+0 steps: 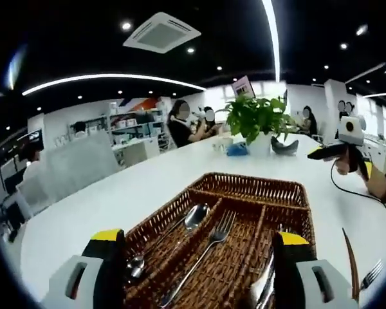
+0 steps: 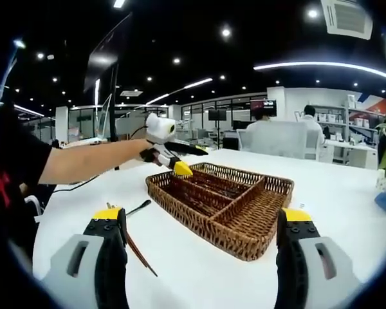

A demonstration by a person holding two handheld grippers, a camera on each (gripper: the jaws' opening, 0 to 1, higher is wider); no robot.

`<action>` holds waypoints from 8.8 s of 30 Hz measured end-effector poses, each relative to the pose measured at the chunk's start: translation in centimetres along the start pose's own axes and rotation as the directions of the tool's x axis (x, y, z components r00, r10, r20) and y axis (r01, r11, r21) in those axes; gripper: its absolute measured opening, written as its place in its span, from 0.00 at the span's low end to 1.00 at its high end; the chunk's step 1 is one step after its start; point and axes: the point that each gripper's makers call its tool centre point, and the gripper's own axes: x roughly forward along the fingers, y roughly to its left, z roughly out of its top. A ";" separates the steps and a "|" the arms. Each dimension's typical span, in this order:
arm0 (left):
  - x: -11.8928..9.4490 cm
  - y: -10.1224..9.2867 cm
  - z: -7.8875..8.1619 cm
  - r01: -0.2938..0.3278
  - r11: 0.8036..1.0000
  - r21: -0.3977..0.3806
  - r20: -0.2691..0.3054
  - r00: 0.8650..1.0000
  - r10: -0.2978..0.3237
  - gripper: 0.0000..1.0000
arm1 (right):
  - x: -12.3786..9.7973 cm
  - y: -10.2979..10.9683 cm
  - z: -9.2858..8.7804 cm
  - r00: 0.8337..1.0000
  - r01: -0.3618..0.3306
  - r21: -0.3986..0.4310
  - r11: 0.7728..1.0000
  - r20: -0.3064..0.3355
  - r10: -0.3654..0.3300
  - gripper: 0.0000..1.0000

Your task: Arrange the knives, forks, and spoons in their matching storage slots by inserting each utensil handle-first until every utensil is classified and aligned in the correct compartment

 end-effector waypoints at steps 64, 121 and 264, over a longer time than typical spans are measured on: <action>-15.7 -9.8 -3.6 -0.119 0.993 0.023 0.161 0.980 0.114 1.00 | 0.4 -0.4 -1.2 0.999 0.023 -0.029 0.999 -0.041 -0.024 0.99; -14.4 -10.8 -6.4 -0.057 0.998 0.041 0.038 0.998 0.056 1.00 | 0.8 0.4 -1.5 0.999 0.001 -0.050 0.999 -0.051 -0.004 0.99; -10.8 -17.7 -8.2 0.169 0.974 0.151 -0.096 0.983 -0.155 0.37 | 1.3 3.8 -3.0 0.985 -0.136 -0.192 0.972 -0.131 0.112 0.99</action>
